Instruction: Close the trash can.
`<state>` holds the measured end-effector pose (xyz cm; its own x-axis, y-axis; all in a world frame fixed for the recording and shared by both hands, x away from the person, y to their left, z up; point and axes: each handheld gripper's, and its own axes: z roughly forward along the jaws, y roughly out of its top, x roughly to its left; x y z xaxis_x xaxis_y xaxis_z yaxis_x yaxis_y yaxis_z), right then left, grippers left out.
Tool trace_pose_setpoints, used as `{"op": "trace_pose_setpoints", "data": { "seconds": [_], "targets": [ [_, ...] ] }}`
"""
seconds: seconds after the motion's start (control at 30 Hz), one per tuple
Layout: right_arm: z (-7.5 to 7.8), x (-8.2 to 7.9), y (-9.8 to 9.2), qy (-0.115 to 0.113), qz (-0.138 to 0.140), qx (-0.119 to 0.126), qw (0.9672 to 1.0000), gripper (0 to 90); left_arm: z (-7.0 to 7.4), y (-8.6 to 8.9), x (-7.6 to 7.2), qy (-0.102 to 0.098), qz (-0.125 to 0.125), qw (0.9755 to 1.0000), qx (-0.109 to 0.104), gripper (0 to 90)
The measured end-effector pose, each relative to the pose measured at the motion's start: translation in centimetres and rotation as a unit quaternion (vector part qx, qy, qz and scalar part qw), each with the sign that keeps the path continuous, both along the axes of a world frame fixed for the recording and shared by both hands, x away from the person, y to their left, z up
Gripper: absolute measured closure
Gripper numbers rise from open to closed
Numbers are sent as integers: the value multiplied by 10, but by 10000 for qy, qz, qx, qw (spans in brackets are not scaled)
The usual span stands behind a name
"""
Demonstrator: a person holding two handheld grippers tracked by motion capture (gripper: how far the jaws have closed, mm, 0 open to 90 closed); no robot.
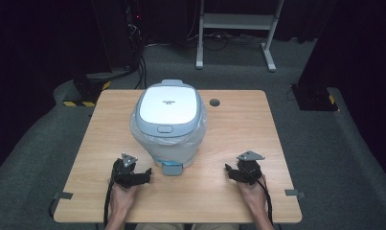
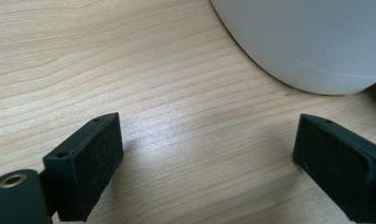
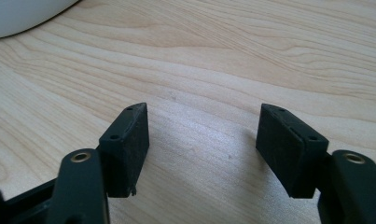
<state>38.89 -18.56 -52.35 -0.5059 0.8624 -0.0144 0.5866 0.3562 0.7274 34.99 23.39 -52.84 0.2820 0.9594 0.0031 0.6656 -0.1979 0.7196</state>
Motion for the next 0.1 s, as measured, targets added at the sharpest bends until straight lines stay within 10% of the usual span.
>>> {"op": "trace_pose_setpoints", "data": {
  "seconds": [0.1],
  "targets": [
    [0,0,0,23,-54,-18,10000,301,0,0,0,-7,11,10000,-13,83]
  ]
}}
